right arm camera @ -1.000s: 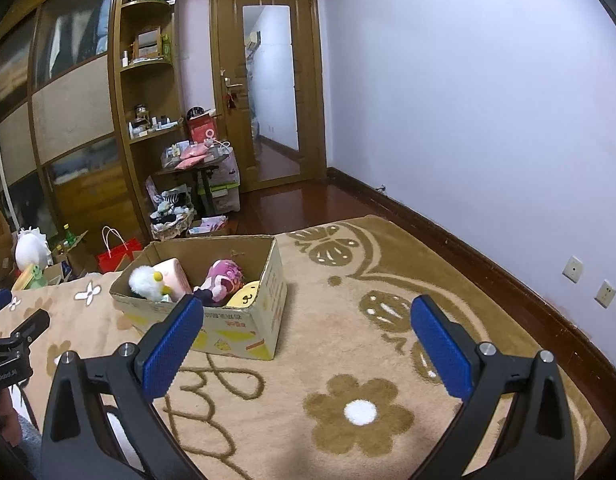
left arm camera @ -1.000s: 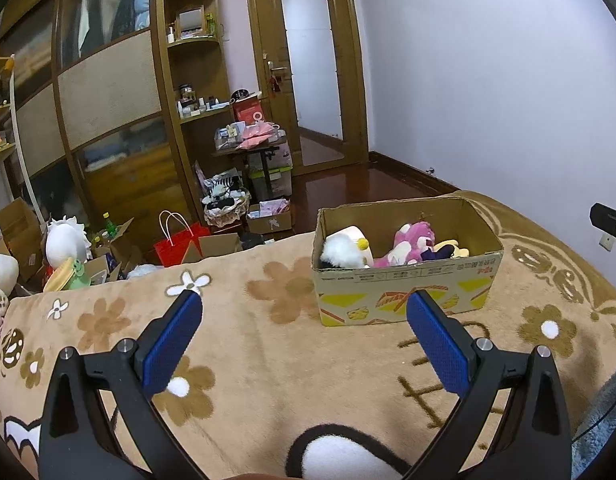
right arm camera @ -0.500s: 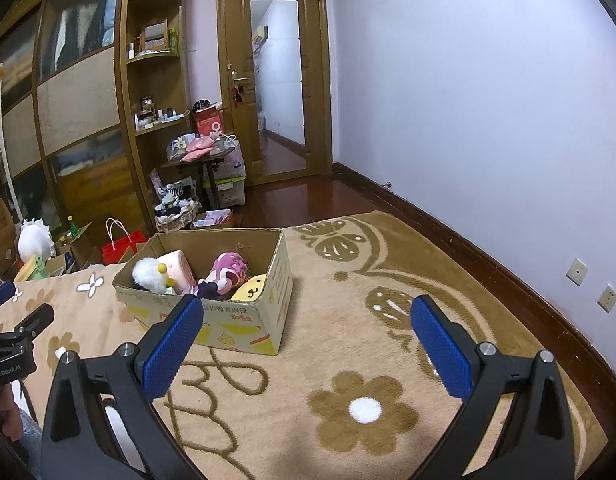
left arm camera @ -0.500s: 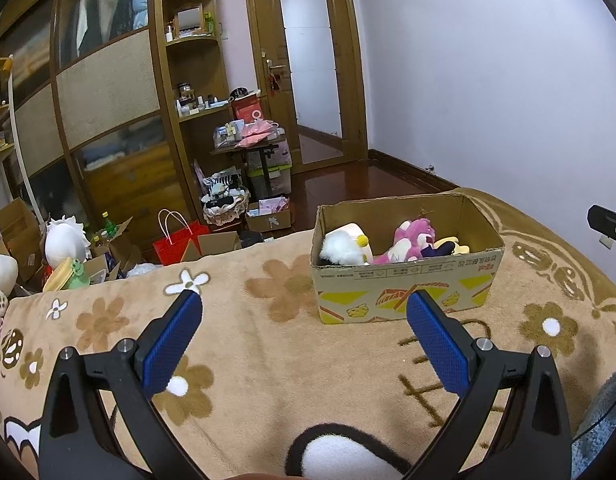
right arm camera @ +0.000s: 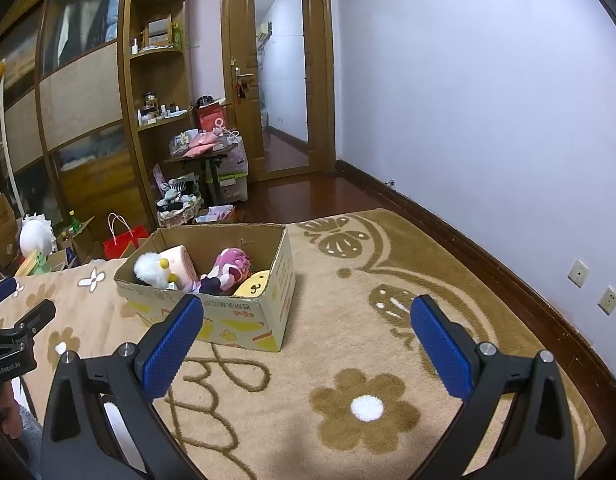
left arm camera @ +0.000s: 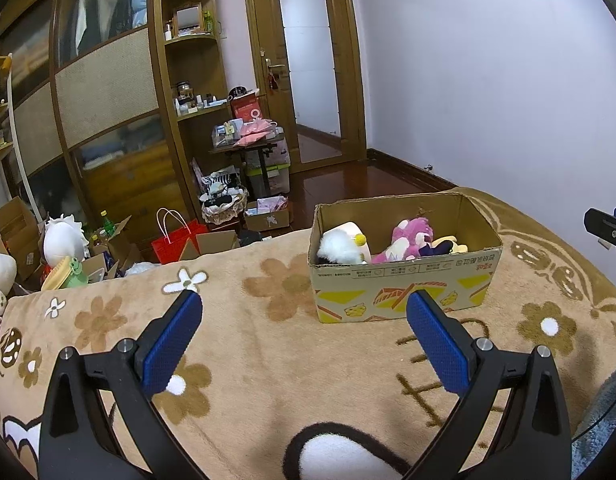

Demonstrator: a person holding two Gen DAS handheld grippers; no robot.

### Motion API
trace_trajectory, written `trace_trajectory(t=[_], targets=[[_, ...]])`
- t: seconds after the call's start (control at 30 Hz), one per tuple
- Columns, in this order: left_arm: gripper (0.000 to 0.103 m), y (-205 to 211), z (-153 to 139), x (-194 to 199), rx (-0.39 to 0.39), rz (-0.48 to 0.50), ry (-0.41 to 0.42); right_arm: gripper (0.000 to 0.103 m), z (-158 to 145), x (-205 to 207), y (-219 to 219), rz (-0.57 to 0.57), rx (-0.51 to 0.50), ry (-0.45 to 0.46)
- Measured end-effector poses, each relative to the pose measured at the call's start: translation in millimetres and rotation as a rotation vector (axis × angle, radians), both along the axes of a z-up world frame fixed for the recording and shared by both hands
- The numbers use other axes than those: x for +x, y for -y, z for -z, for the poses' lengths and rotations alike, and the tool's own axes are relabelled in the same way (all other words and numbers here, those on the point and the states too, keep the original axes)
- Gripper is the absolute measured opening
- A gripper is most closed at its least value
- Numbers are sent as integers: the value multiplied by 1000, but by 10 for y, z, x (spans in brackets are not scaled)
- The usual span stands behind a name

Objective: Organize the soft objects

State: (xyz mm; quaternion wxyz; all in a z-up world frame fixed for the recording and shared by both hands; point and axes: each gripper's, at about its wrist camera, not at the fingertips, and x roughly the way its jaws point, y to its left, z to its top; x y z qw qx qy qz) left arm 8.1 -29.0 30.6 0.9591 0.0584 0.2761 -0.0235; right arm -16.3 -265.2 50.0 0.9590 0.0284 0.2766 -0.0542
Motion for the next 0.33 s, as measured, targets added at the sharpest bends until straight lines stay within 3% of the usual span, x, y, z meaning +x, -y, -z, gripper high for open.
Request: trace_trajectory(t=[0.33], targets=[[101,3,0,5,1,-2,-1,103,45,12,-9,-10,-2,-12]])
